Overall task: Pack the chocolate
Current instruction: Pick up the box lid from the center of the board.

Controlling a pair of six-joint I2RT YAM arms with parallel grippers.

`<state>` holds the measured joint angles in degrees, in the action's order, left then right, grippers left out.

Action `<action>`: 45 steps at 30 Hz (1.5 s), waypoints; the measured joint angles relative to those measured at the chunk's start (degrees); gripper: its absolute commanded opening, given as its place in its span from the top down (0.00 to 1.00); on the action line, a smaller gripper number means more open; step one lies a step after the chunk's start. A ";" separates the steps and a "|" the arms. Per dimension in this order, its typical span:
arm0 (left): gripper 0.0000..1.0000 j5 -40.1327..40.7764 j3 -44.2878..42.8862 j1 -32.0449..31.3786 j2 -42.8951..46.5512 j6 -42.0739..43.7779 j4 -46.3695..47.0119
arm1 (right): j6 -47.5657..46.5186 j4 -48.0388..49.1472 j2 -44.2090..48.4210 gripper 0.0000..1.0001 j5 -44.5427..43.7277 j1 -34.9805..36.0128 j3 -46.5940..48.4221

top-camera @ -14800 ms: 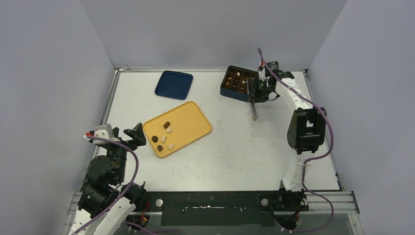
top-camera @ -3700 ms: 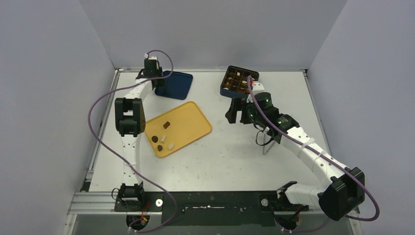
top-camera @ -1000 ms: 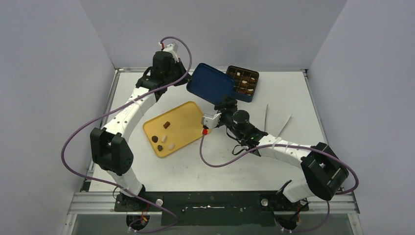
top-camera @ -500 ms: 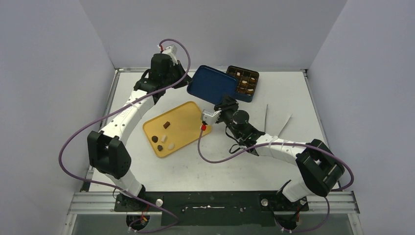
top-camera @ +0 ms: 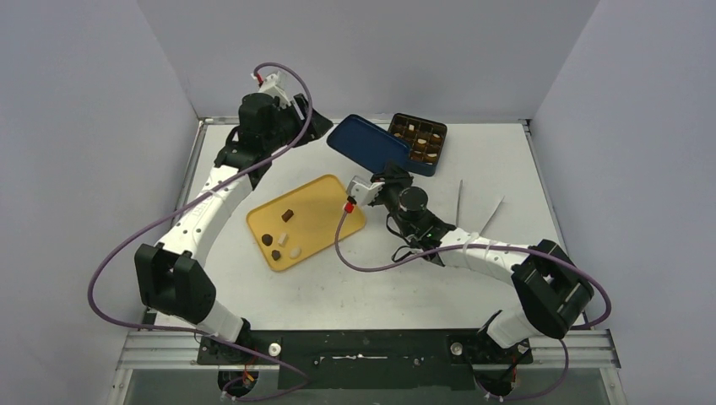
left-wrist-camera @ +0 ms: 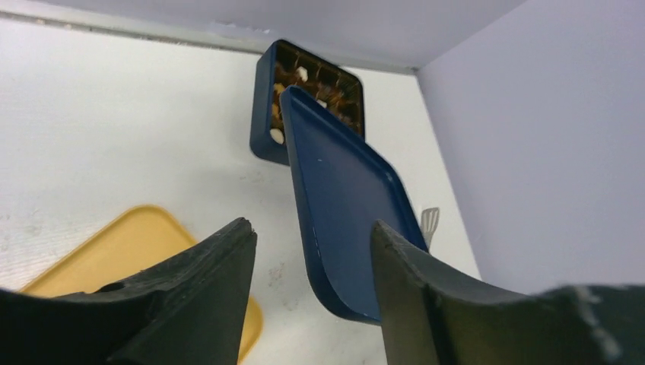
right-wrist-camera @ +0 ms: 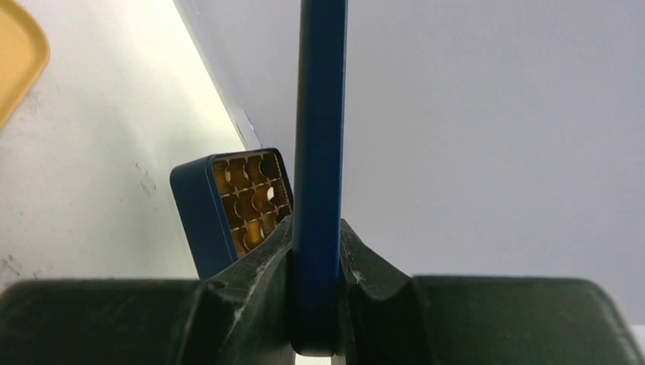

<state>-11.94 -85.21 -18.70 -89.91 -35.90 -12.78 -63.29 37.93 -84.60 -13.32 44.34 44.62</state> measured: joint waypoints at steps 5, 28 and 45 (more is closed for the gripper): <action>0.21 -0.24 2.21 0.46 3.96 0.28 4.63 | 8.83 -1.38 0.00 1.00 -0.37 -0.68 2.36; 0.16 8.70 4.85 -4.24 -8.98 9.38 20.68 | 104.87 -1.88 -7.41 0.90 24.04 -40.59 10.36; 0.28 5.44 1.36 -4.57 -30.91 3.19 38.56 | 141.33 18.08 -31.74 0.88 33.14 -40.87 15.89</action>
<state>-6.50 -83.85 -23.27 -120.81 -32.71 25.78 78.04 56.01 -116.33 19.81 3.46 60.51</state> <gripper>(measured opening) 0.744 0.168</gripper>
